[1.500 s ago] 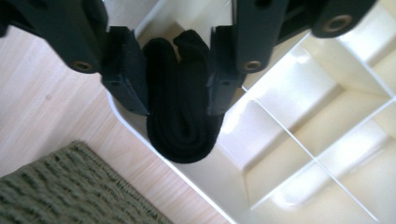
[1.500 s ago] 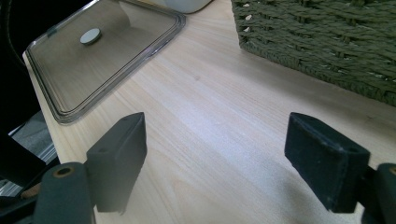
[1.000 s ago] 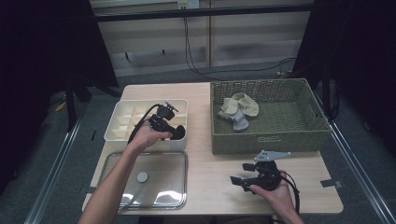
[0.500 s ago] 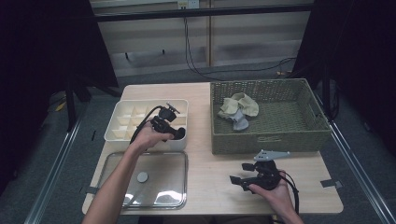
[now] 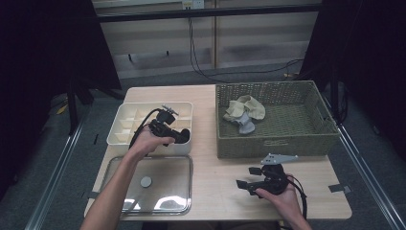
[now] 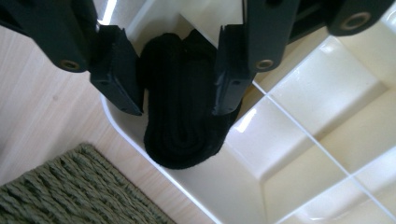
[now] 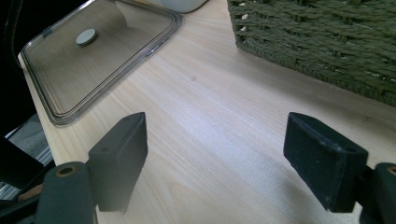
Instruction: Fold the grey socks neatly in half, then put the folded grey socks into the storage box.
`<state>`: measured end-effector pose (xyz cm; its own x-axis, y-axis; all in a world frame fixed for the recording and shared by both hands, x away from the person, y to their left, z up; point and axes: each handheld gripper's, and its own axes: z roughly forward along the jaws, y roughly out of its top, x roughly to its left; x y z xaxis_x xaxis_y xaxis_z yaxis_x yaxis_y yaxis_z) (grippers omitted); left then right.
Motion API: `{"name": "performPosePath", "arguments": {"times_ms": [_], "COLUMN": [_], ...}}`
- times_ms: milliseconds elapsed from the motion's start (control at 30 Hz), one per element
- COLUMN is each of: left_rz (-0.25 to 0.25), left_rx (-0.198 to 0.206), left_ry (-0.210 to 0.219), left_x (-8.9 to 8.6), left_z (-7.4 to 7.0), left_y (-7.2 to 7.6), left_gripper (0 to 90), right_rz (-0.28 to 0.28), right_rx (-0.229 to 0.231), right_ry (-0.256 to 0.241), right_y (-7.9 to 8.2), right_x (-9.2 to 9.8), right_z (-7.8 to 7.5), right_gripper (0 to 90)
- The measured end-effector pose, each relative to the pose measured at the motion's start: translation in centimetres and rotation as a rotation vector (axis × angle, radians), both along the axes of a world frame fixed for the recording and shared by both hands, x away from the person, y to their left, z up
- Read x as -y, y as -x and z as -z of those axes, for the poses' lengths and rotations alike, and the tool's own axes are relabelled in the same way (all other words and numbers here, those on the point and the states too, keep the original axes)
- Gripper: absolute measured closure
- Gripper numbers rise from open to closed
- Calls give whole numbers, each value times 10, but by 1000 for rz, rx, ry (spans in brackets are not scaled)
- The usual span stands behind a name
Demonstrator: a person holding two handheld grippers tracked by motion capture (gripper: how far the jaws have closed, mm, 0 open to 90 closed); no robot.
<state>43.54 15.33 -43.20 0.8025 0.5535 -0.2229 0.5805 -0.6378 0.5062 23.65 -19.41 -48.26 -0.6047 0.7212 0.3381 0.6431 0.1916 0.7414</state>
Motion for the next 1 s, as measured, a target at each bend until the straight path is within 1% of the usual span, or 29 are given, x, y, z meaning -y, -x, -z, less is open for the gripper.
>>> {"name": "performPosePath", "arguments": {"times_ms": [67, 133, 167, 200, 300, 333, 367, 400, 467, 533, 567, 600, 633, 667, 700, 733, 767, 833, 867, 933, 967, 1000], "left_rz": [-9, -26, -38, -48, -83, -88, -88, -100, -103, -117, -124, -137, -136, -144, -143, -143, -146, -148, -148, -158, -164, -165], "left_rx": [5, 16, 20, 31, 41, 49, 49, 65, 72, 90, 97, 112, 114, 121, 125, 125, 129, 137, 137, 144, 153, 156], "left_ry": [11, 31, 48, 57, 123, 132, 132, 152, 153, 180, 183, 190, 211, 217, 217, 217, 245, 258, 258, 277, 286, 290], "left_x": [-4, -9, -12, -13, -21, -23, -23, -28, -30, -35, -36, -40, -43, -45, -47, -47, -52, -56, -56, -61, -64, -66], "left_z": [-1, -2, -3, -3, -5, -5, -5, -7, -8, -9, -10, -11, -11, -11, -12, -12, -11, -10, -10, -8, -8, -8], "left_y": [0, 0, 0, 1, 4, 5, 5, 9, 10, 15, 17, 21, 22, 24, 26, 26, 31, 35, 35, 39, 44, 46], "left_gripper": [476, 437, 421, 406, 358, 318, 293, 285, 255, 242, 230, 205, 208, 211, 210, 209, 203, 203, 206, 211, 215, 214], "right_rz": [2, 4, 7, 7, 11, 13, 14, 14, 15, 15, 19, 21, 23, 32, 35, 35, 43, 49, 49, 44, 47, 53], "right_rx": [-2, 1, 1, -3, -6, -6, -6, -3, -3, -2, -2, 2, 7, 12, 22, 22, 32, 43, 43, 47, 54, 48], "right_ry": [-2, -3, -3, 0, -1, 0, 0, 0, 1, 2, 1, -3, -2, 0, -2, -2, -10, -11, -11, -16, -10, -11], "right_y": [0, -1, -2, -2, -3, -3, -3, -3, -3, -3, -3, -2, -2, -1, -1, -1, -1, -2, -2, -4, -5, -5], "right_x": [0, 0, 0, 0, 0, 0, 1, 1, 1, 1, 1, 2, 2, 3, 3, 3, 4, 4, 4, 3, 2, 2], "right_z": [0, 0, 0, 0, 1, 0, 0, 0, 0, 0, -1, -1, -2, -3, -3, -3, -5, -8, -8, -9, -10, -11], "right_gripper": [216, 213, 211, 208, 207, 207, 206, 207, 208, 214, 221, 233, 240, 246, 247, 247, 267, 271, 271, 284, 296, 297]}}
